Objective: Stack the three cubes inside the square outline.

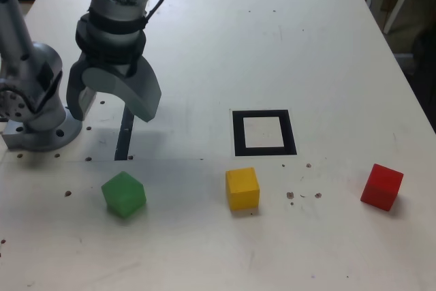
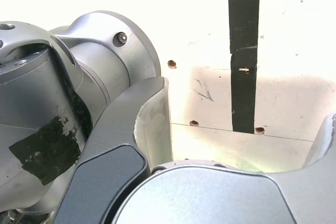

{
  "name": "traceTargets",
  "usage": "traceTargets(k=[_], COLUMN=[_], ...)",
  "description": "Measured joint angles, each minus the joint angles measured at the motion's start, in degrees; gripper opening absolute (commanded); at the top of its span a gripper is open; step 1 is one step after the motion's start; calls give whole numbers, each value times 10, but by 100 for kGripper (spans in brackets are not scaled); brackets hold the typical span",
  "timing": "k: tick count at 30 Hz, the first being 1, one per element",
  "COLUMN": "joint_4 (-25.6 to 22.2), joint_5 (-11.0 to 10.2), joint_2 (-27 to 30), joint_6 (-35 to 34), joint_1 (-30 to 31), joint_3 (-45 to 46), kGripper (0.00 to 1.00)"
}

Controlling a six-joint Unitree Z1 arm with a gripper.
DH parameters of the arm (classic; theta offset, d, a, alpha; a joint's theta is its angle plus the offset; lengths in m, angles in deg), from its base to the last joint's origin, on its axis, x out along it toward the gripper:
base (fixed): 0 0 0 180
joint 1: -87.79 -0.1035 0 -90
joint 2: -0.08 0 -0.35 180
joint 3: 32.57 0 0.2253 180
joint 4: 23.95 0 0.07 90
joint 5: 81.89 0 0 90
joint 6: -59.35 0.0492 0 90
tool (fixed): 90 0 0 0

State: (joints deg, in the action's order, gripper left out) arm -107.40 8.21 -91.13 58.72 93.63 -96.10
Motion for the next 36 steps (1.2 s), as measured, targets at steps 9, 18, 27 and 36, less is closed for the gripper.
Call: traceTargets(k=[9, 18, 27, 36], joint_4=[-10, -9, -45, -92], joint_5=[0, -1, 0, -9], joint_2=[19, 16, -12, -78], joint_6=[0, 4, 11, 14], joint_1=[0, 0, 54, 108], joint_3=[1, -5, -94, -222], kGripper=[99, 100, 100, 100])
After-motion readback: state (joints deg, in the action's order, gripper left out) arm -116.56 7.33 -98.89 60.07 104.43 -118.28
